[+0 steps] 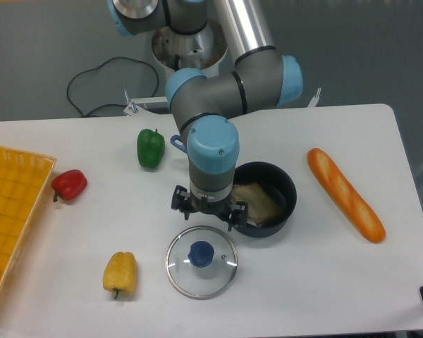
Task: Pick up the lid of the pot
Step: 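Move the gripper from the saucepan over the glass lid's blue knob, then lower the open gripper around the blue knob of the glass lid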
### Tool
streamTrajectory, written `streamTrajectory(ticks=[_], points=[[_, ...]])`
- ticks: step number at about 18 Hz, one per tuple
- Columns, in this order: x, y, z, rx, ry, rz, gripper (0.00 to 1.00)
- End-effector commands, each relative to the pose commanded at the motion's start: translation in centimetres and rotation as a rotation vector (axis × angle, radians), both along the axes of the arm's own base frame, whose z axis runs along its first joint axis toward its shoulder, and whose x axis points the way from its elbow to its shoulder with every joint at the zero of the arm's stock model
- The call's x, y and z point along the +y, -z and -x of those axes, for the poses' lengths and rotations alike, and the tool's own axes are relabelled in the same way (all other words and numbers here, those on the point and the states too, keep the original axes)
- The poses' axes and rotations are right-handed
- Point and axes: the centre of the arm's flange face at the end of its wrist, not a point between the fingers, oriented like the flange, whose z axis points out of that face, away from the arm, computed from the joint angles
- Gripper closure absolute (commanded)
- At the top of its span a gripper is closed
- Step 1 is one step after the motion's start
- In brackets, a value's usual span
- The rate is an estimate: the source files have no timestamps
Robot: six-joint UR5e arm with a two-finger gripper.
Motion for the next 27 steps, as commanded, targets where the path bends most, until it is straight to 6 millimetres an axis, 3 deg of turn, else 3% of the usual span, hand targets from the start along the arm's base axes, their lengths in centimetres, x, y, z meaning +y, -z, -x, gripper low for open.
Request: streamTrajectory(ticks=[15,27], points=[[2.3,4.1,0.9,0.004,-0.050,-0.012,0.00],[2.9,5.7,1.6,0.027,-0.043,-0.016,0.00]])
